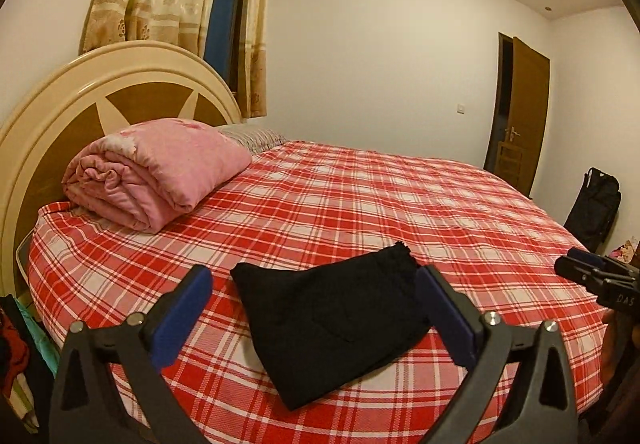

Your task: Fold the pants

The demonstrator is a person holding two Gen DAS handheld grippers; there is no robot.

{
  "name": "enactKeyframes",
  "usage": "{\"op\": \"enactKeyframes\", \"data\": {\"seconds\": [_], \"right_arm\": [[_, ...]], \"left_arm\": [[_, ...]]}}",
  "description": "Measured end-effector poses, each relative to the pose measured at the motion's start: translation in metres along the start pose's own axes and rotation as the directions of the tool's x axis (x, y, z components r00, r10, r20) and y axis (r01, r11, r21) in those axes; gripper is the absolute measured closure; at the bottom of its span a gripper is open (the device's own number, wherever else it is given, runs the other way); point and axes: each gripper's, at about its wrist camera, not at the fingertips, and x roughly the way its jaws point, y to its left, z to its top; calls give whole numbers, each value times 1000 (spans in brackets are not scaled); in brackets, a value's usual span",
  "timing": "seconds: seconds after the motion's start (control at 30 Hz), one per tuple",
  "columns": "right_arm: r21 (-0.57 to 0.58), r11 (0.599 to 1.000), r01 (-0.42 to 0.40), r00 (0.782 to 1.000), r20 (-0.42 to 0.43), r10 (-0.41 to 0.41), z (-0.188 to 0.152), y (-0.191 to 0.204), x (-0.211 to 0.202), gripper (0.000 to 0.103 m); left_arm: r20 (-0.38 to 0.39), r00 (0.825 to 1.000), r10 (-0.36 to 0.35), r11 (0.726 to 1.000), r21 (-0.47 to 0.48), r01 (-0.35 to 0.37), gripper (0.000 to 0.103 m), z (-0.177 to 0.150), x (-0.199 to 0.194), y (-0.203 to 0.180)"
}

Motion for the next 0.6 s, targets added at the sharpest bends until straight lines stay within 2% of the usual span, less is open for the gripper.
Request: {"op": "enactKeyframes", "data": {"seconds": [0.6], "right_arm": [[12, 1000, -2, 1000, 22, 2, -4, -1, -7, 26]], "left_arm": [[-5, 1000, 2, 999, 45, -1, 0, -1, -2, -12]]}}
